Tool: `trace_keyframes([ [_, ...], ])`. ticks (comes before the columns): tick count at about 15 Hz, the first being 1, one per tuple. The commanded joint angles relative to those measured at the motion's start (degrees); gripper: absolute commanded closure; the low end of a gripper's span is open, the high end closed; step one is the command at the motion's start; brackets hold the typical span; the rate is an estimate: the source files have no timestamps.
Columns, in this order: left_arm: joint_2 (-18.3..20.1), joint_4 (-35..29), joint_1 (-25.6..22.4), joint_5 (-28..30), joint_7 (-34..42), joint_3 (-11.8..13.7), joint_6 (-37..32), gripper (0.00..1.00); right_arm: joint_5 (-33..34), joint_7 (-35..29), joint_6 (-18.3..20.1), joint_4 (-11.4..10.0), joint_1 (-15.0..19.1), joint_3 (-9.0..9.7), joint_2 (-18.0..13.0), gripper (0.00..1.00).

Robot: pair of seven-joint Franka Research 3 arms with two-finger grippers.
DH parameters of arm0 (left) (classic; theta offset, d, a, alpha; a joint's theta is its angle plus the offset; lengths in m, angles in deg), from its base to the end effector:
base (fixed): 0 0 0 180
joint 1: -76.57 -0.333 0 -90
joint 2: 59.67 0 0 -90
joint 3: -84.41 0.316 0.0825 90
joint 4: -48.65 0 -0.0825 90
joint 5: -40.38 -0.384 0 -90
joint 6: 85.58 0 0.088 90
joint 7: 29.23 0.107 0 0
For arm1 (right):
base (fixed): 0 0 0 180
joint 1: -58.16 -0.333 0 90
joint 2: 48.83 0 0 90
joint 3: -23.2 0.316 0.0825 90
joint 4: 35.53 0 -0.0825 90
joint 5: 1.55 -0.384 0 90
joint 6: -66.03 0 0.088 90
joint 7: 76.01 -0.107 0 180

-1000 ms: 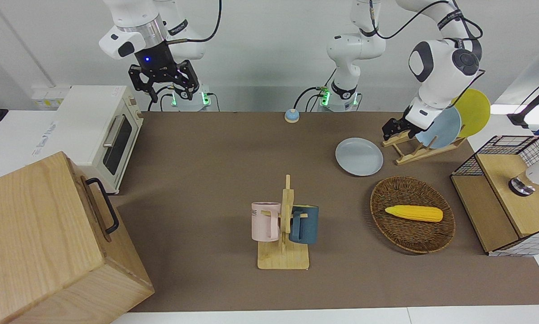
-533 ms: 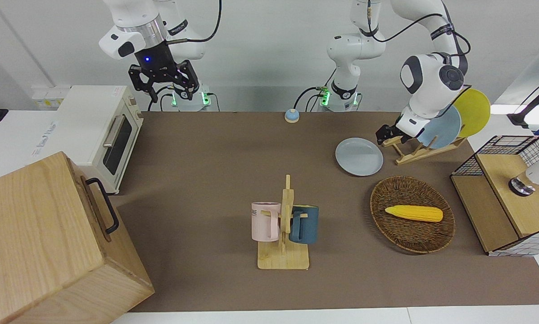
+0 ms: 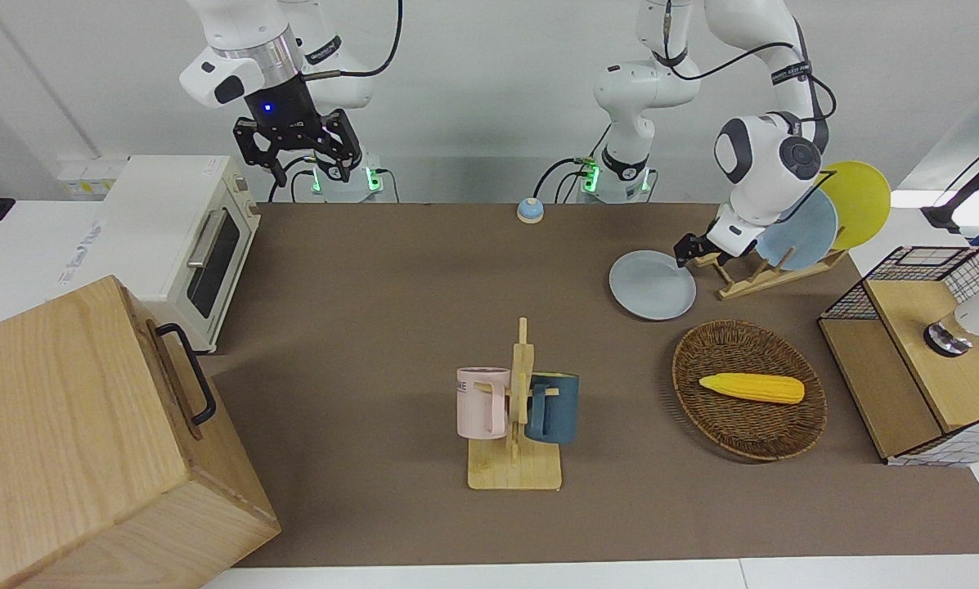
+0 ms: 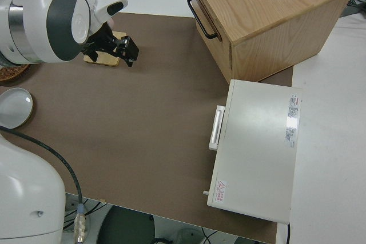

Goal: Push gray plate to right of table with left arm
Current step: 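Press the left gripper against the gray plate's rim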

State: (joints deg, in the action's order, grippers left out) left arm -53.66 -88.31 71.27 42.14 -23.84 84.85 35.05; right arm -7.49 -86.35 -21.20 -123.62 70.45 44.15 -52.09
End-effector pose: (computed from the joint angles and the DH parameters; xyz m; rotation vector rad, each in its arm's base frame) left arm 0.4583 0.0446 0.3455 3.0862 0.0371 -0.2735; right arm 0.5242 0.0980 0.6650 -3.0529 0.0343 -0.0364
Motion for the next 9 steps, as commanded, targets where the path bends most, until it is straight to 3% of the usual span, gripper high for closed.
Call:
trace_keyframes([
  [1, 0.7, -3.4, -0.6, 1.1, 2.4, -0.2, 3.3, 0.04, -0.9, -0.1, 0.3, 0.8, 0.4, 0.23, 0.4, 0.005],
  [9, -0.8, -3.7, -1.5, 2.5, 2.3, -0.2, 4.6, 0.15, -0.9, -0.1, 0.3, 0.8, 0.4, 0.23, 0.4, 0.005],
])
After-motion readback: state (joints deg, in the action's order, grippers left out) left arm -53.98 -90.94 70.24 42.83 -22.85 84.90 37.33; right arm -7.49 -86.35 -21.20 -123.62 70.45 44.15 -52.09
